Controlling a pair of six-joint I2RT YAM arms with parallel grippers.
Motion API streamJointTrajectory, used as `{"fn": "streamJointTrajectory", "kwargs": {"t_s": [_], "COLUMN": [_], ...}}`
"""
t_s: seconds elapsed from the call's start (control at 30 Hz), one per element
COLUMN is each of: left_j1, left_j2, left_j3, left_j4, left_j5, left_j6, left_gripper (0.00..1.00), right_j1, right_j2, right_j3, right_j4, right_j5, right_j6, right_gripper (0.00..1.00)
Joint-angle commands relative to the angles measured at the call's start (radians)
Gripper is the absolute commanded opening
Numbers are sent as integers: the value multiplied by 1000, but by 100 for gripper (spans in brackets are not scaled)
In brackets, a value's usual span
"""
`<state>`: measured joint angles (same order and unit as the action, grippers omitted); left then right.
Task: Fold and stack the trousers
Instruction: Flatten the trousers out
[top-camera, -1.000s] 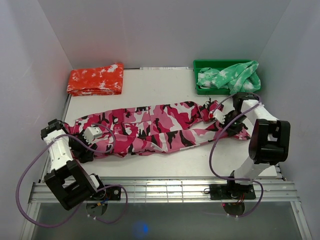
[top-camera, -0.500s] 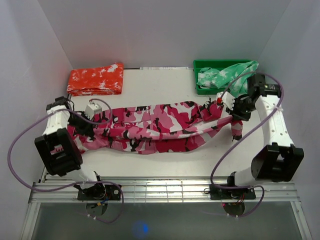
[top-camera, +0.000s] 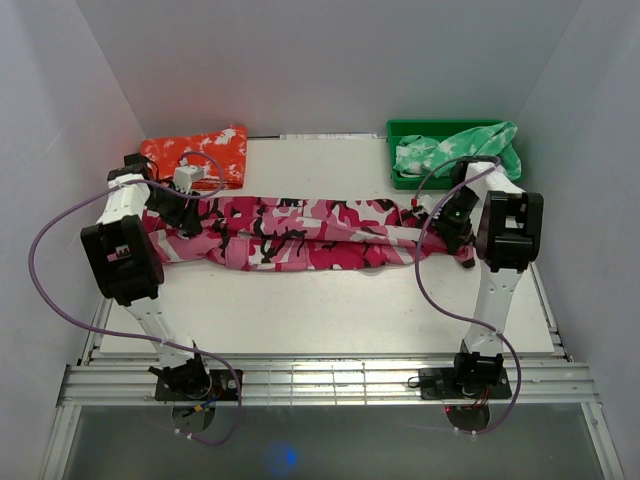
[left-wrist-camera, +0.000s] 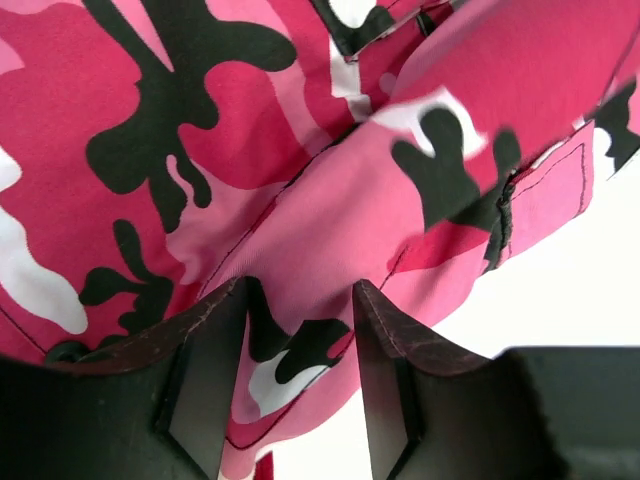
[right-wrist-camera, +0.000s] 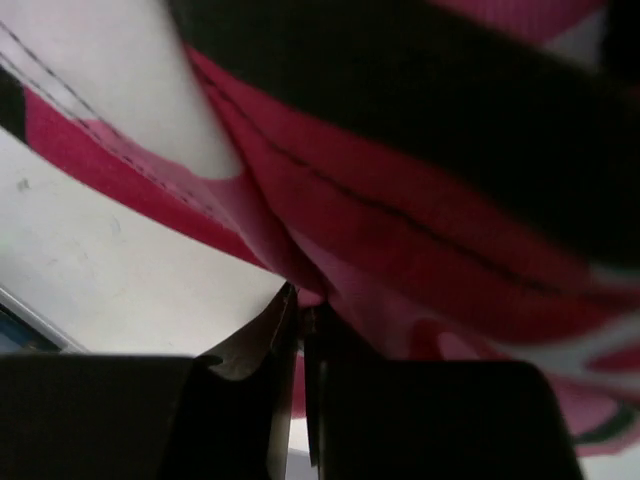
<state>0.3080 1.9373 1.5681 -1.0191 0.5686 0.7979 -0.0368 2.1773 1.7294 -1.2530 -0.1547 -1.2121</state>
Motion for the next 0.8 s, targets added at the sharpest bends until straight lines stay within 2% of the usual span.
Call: {"fn": "streamJointTrajectory", "kwargs": {"t_s": [0.0, 0.17, 0.2, 0.3, 0.33, 0.37, 0.4, 0.5, 0.57, 0.63, 0.73, 0.77], "left_j1": [-6, 31, 49, 153, 180, 231, 253, 290, 290, 290, 287, 278], "left_j2": [-78, -182, -213, -230, -228, -228, -233, -296, -330, -336, -337, -339], "left_j3": [23, -46, -49, -30, -23, -19, -22, -107, -172, -259, -339, -353], "left_j4": [-21, -47, -47, -87, -122, -137, -151, -141, -131, -72, 31, 63], "left_j5": [-7, -61, -61, -33, -29, -24, -16, -39, -85, -143, -153, -148], "left_j6": [-42, -52, -78, -111, -124, -123, -112, -30, 47, 61, 92, 96], "left_gripper": [58, 59, 69, 70, 70, 70, 71, 73, 73, 73, 73, 74], "right_j1": [-3, -26, -34, -64, -69, -71, -69, -45, -11, 23, 38, 81], "right_j2": [4, -51, -65, -132, -160, -171, -175, -157, -142, -133, -149, -158], "right_j3": [-7, -94, -120, -208, -206, -189, -163, 5, 88, 131, 171, 167], "right_j4": [-49, -37, -34, 4, 13, 9, 0, -55, -54, -54, -54, -54], "right_j5": [75, 142, 150, 219, 222, 222, 210, 165, 165, 165, 87, 57], "right_j6": [66, 54, 48, 30, 28, 29, 36, 63, 88, 103, 115, 108], "right_gripper": [8, 8, 8, 9, 13, 23, 24, 42, 43, 56, 60, 61]}}
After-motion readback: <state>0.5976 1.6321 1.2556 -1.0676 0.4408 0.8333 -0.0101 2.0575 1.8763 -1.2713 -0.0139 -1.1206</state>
